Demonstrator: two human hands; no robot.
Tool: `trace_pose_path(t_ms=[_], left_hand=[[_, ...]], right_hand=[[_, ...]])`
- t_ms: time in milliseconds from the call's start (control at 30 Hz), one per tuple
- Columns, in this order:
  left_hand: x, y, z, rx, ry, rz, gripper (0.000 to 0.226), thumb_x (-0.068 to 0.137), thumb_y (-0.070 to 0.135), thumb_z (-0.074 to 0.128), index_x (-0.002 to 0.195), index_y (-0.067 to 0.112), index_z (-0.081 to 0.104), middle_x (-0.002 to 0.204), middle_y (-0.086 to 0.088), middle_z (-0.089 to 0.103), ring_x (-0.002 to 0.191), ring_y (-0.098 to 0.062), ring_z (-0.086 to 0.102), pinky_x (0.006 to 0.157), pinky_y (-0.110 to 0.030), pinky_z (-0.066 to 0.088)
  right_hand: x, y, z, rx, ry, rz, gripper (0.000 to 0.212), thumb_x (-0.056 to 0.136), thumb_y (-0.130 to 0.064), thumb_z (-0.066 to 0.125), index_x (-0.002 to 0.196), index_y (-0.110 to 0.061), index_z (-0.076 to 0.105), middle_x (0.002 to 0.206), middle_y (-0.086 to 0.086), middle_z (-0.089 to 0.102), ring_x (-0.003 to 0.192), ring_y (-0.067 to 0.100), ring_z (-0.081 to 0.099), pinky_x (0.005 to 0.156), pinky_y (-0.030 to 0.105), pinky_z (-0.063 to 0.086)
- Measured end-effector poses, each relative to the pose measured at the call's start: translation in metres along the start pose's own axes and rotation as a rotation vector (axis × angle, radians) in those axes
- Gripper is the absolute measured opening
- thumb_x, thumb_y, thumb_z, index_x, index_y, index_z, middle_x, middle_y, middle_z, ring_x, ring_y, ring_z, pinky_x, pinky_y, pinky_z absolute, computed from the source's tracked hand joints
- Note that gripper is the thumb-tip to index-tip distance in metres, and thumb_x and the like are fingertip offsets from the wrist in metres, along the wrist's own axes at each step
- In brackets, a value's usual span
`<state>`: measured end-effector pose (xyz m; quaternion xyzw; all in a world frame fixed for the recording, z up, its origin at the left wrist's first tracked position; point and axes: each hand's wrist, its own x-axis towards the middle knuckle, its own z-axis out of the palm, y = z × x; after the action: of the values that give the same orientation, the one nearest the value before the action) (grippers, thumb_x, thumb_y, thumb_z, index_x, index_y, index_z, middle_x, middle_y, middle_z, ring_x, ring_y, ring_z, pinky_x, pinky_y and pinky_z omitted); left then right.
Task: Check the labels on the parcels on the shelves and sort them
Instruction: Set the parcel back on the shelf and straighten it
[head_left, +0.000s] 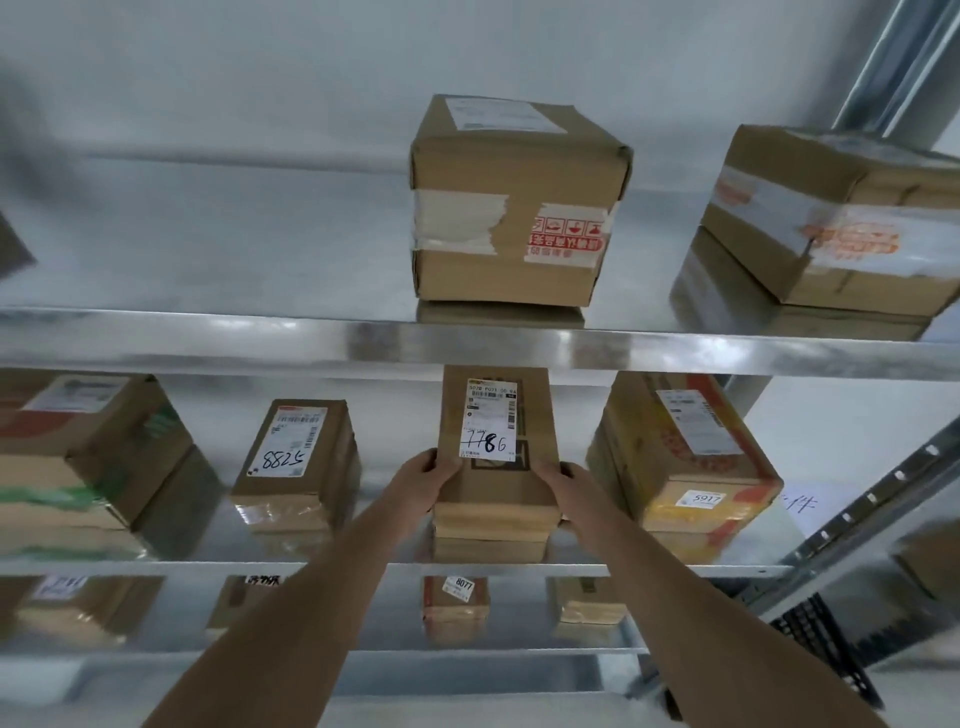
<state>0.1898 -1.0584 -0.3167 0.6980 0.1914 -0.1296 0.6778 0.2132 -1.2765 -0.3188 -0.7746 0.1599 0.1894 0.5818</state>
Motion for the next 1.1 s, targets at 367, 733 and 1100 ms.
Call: trace_pose_path(t_ms=[367, 733, 1100], left_hand=[[-0.031, -0.004, -0.021, -0.082, -0.090, 0.018, 0.089, 0.089, -0.004, 0.069, 0.159, 0.034, 0.029, 0.129, -0.002, 0.067, 0.109, -0.019, 0.064, 0.076, -0.039, 0.053], [-0.048, -0.020, -0.023, -0.354, -0.055, 0.047, 0.034, 0.100, 0.040, 0.058, 0.132, 0.029, 0.063, 0.128, -0.005, 0.069, 0.124, -0.030, 0.061, 0.105, -0.054, 0.049], [-0.053, -0.019, -0.022, -0.369, -0.032, 0.048, 0.031, 0.101, 0.034, 0.058, 0.131, 0.030, 0.062, 0.128, -0.004, 0.069, 0.122, -0.028, 0.061, 0.102, -0.053, 0.049]], right_hand=[[-0.025, 0.001, -0.011, 0.124, -0.191, -0.039, 0.063, 0.091, -0.019, 0.075, 0.143, -0.029, 0.042, 0.116, 0.006, 0.066, 0.097, 0.018, 0.067, 0.069, 0.031, 0.054], [-0.032, 0.023, -0.016, 0.132, -0.235, -0.095, 0.077, 0.083, -0.026, 0.083, 0.143, -0.028, 0.035, 0.138, -0.001, 0.058, 0.115, 0.020, 0.062, 0.074, 0.032, 0.055], [-0.033, 0.027, -0.015, 0.164, -0.244, -0.110, 0.074, 0.084, -0.025, 0.081, 0.141, -0.029, 0.035, 0.136, -0.002, 0.057, 0.116, 0.020, 0.061, 0.077, 0.034, 0.054]])
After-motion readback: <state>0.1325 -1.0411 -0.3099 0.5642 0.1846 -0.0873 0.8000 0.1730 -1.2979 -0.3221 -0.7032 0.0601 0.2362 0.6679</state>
